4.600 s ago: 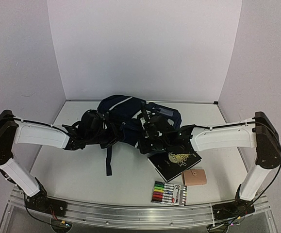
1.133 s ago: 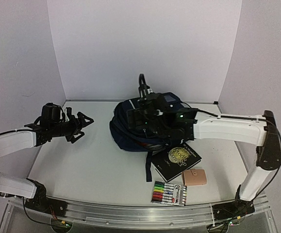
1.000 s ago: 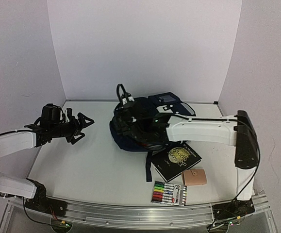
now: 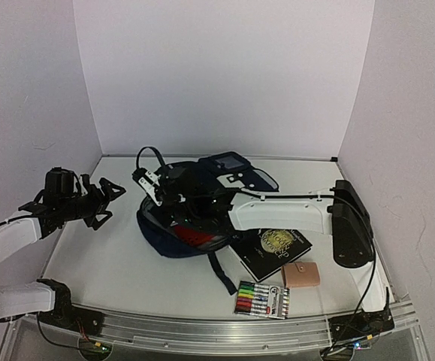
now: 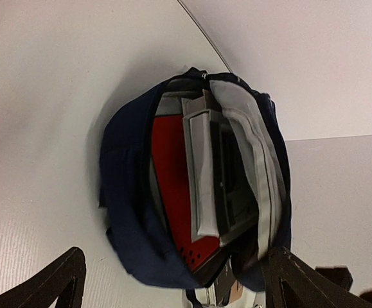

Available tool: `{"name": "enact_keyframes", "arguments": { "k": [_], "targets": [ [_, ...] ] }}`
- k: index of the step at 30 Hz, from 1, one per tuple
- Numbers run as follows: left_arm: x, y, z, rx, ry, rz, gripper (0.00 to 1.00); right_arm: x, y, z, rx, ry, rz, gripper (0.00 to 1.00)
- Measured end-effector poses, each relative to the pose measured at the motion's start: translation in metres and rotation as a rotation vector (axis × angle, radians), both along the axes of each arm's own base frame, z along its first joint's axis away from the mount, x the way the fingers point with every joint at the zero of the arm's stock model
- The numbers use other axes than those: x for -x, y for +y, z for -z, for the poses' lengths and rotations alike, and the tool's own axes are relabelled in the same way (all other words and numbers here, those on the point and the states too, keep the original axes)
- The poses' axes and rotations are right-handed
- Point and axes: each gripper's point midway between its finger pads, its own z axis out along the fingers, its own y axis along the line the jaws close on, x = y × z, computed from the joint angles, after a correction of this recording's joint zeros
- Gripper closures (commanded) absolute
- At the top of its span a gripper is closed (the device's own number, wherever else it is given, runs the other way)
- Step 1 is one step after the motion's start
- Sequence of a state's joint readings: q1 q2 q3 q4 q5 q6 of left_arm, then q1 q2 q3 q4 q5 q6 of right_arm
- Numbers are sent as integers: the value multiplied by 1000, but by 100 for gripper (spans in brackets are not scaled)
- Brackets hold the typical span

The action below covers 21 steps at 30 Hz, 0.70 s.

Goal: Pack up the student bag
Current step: Adjust the student bag at the center of the board.

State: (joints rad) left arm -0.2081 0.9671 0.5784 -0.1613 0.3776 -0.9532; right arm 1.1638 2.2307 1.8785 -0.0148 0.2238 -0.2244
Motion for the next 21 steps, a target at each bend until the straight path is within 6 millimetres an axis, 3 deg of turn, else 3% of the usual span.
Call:
{"name": "enact_keyframes", "arguments": {
  "k": [4, 5, 7, 8, 10, 12, 14, 18, 21],
  "targets": [
    [0, 19, -6, -30, -3, -53, 0, 80, 22, -6, -11, 43, -181, 100],
    [-1, 22, -9, -39, -9, -61, 0, 100, 25, -3, -8, 58, -221, 93],
    [-3, 28, -18, -61, -30, -81, 0, 138, 25, 5, 2, 96, -280, 65],
    [-3, 30, -22, -72, -40, -88, 0, 154, 23, 9, 5, 118, -301, 39],
    [-5, 34, -25, -91, -49, -100, 0, 178, 15, 12, -3, 168, -308, 14],
    [-5, 36, -21, -105, -38, -104, 0, 178, -2, 8, -28, 206, -238, 5],
    [-6, 36, -12, -119, -10, -101, 0, 164, -20, -4, -79, 239, -133, 2],
    [-6, 35, 9, -135, 66, -87, 0, 117, -71, -39, -265, 338, 129, 2],
    [-2, 36, 20, -147, 111, -80, 1, 81, -115, -40, -396, 442, 314, 2]
  ]
}}
